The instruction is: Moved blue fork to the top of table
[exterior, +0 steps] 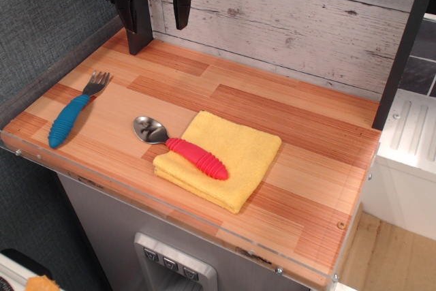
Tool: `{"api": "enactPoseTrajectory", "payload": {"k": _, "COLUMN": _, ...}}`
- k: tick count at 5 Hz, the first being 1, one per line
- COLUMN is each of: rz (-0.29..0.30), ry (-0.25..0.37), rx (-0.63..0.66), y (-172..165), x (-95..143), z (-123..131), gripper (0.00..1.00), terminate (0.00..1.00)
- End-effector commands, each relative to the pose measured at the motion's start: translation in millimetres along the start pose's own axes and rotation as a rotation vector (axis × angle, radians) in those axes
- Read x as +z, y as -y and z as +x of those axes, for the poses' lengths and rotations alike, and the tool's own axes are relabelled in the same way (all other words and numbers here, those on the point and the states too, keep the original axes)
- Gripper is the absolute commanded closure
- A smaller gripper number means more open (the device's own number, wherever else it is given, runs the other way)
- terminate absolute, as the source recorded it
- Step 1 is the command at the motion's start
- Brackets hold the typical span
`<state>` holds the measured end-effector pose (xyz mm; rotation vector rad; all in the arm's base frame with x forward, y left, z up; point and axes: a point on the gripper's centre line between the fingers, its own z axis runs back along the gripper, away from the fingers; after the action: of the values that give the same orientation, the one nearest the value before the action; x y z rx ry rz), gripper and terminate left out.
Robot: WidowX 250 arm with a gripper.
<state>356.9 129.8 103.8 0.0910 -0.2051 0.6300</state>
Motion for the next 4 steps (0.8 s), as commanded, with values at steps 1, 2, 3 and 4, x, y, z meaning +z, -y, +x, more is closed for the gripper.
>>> {"api": "enactPoseTrajectory", "payload": {"k": 1, "rz": 0.000, "ry": 0.000, "rx": 0.000, "y": 0.0, "x": 0.0, "z": 0.0, "gripper": 0.00, "terminate": 0.00}}
{"api": "enactPoseTrajectory", "payload": {"k": 2, "rz": 0.023, "ry": -0.010, "rx": 0.004, "y": -12.9, "x": -0.9, "z": -10.3, "gripper": 0.00, "terminate": 0.00}}
{"api": "enactPoseTrajectory", "payload": {"k": 3, "rz": 0.081, "ry": -0.041, "rx": 0.030, "y": -38.9, "x": 1.7, "z": -26.4, "gripper": 0.00, "terminate": 0.00}}
{"api": "enactPoseTrajectory", "payload": {"k": 4, "rz": 0.133, "ry": -0.069, "rx": 0.056, "y": -62.7, "x": -8.4, "z": -34.5, "gripper": 0.00, "terminate": 0.00}}
